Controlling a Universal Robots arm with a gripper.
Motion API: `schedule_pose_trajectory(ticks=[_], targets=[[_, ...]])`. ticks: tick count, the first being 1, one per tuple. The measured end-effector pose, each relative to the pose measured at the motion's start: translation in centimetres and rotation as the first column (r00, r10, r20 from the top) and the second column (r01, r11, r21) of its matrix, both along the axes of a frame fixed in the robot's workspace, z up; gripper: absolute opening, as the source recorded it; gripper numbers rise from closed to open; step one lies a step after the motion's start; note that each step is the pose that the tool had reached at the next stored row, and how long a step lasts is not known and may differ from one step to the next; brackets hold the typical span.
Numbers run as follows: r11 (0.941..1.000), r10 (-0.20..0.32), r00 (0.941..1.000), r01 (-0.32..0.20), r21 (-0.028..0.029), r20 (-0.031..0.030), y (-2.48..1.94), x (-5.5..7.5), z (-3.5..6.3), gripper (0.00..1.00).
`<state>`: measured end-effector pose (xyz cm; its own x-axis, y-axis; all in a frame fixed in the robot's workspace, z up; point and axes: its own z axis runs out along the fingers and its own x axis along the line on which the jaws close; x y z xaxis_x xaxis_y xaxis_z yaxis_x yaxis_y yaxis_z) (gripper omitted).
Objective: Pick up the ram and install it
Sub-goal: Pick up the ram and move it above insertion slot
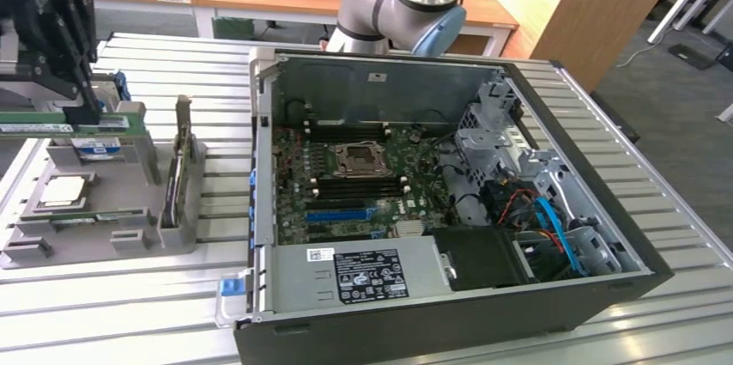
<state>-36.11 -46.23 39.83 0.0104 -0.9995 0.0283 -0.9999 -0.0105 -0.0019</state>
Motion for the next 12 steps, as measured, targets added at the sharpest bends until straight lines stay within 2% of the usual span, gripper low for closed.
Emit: schedule_pose_trajectory(ticks=[12], targets=[[1.0000, 0.000, 1.0000, 0.000, 0.0001, 0.0001, 0.00, 3.3, 0.00, 0.12]])
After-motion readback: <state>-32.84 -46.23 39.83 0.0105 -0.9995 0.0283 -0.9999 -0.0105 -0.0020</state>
